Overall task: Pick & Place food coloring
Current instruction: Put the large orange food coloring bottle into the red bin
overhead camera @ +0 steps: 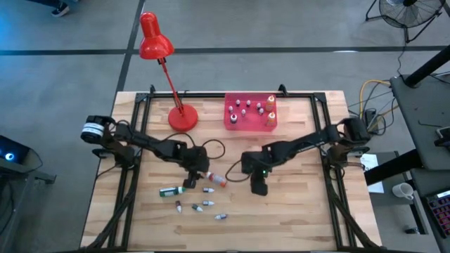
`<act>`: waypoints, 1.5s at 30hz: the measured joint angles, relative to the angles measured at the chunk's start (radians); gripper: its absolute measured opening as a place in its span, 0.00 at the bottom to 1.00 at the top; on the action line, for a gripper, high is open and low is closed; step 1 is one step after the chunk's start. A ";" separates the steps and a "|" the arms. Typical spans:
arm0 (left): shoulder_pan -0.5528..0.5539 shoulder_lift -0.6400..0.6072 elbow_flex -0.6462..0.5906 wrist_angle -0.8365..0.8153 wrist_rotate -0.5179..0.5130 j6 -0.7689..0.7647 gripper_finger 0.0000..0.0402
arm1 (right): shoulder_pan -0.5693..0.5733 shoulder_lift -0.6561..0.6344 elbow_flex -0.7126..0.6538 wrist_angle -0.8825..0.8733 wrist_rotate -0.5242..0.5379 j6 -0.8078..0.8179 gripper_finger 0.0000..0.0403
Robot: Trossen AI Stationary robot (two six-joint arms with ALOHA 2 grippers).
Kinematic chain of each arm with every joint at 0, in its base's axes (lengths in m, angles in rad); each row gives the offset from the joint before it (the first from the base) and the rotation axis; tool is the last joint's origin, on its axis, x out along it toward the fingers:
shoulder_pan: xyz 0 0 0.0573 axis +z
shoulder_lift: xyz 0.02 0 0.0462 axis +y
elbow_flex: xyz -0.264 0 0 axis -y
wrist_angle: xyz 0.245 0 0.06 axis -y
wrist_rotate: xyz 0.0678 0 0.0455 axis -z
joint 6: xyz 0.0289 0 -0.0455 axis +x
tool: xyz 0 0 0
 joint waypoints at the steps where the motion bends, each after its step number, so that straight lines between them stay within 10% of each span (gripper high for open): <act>1: -0.008 0.000 -0.001 0.000 -0.003 0.008 0.31 | 0.011 0.000 -0.004 0.016 0.023 0.033 0.32; 12: -0.019 0.013 -0.004 0.057 -0.016 -0.005 0.31 | 0.059 0.000 -0.016 0.294 0.249 0.378 0.32; 45: -0.018 0.101 -0.004 0.231 -0.007 -0.124 0.31 | 0.093 0.118 0.064 0.328 0.225 0.991 0.29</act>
